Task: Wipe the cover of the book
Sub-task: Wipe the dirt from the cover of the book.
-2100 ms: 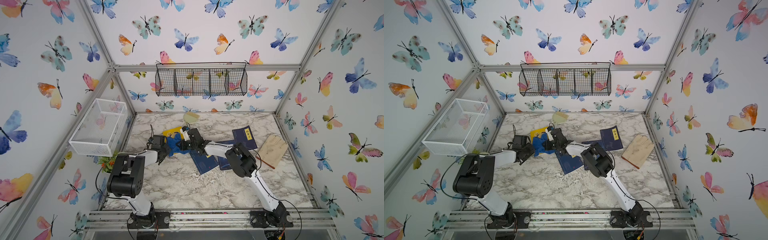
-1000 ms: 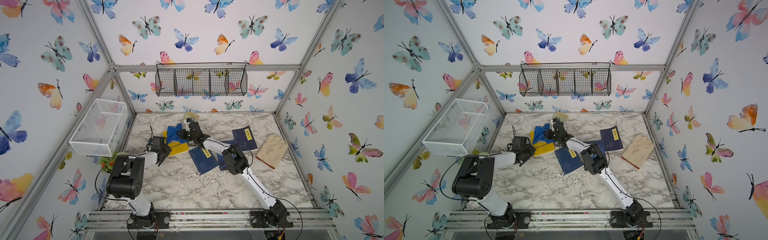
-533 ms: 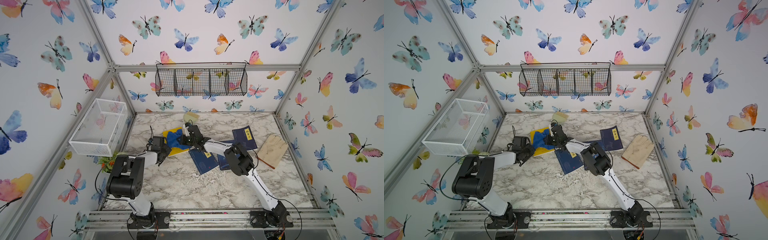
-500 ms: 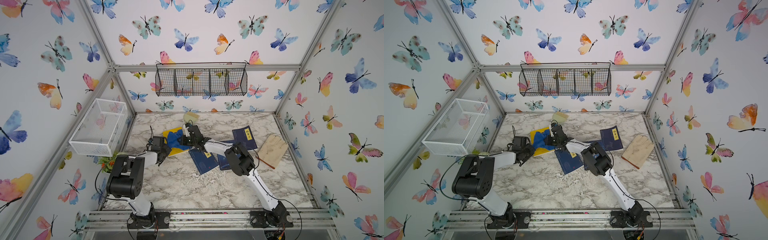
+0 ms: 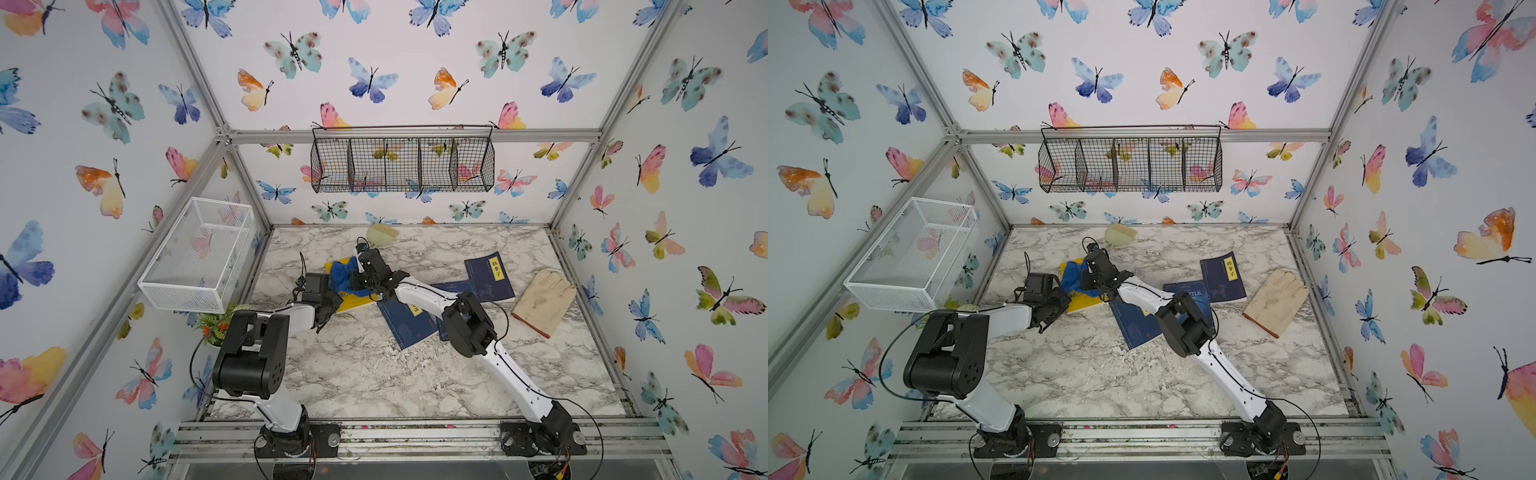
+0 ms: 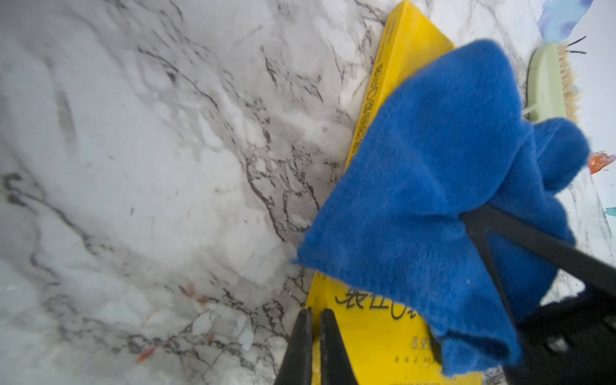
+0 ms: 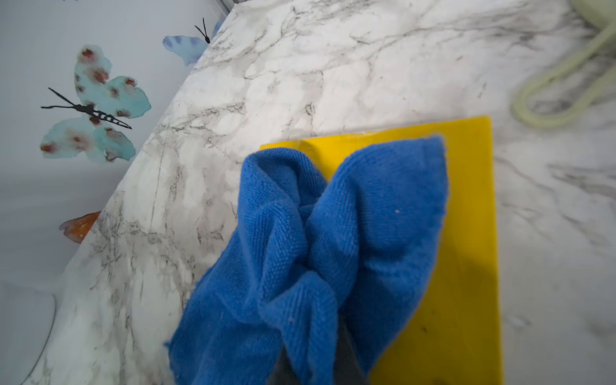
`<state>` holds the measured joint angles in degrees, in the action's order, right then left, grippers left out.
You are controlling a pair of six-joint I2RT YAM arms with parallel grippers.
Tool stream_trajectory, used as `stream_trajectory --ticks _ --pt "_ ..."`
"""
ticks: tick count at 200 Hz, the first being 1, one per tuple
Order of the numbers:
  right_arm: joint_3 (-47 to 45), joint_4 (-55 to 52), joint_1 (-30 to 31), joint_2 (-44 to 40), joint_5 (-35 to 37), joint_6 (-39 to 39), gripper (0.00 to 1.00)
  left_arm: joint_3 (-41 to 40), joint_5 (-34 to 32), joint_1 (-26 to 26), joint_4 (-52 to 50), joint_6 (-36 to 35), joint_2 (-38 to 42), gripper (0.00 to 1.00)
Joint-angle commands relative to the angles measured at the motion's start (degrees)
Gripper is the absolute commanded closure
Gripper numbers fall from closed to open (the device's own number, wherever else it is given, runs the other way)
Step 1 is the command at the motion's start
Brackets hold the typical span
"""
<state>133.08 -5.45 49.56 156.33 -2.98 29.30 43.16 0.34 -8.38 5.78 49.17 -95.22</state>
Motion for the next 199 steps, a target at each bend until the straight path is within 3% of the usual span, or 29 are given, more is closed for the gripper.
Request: stream_trajectory --ticks 1,45,72,88,119,133,175,199 --pt "-4.0 -10.6 0.0 3.1 3.5 -2.8 0.99 -2.0 3.4 -1.4 -9.4 -0.1 -1.7 0.92" --pt "-22.2 -7.2 0.5 -7.1 0.3 -0.3 0.99 -1.2 1.7 -1.3 -10.8 -0.7 -1.6 0.92" --pt "-27.3 -5.3 2.0 -10.2 -1.0 -0.3 0.99 -1.1 2.1 -1.3 -10.2 -0.3 -1.9 0.92" --pt "-25.1 -4.5 2.1 -8.5 -1.1 -0.4 0.99 -1.4 2.1 -1.3 -9.8 -0.1 -1.7 0.92" --pt "-8.5 -12.3 2.1 1.6 -0.1 -2.0 0.99 -2.1 2.2 -1.3 -10.0 -0.4 -1.1 0.92" --pt "-6.7 -13.5 2.1 2.7 -2.4 -1.5 0.99 -2.5 2.0 -1.3 -10.0 -0.5 -0.7 0.92" --pt "-29.1 -3.5 3.0 -9.6 -6.1 1.6 0.99 -1.9 1.4 -1.4 -10.2 -0.9 -1.0 0.92" --pt "-29.8 -2.9 3.2 -10.2 -6.4 1.2 0.99 -1.5 1.5 -1.3 -10.3 -1.3 -1.4 0.92"
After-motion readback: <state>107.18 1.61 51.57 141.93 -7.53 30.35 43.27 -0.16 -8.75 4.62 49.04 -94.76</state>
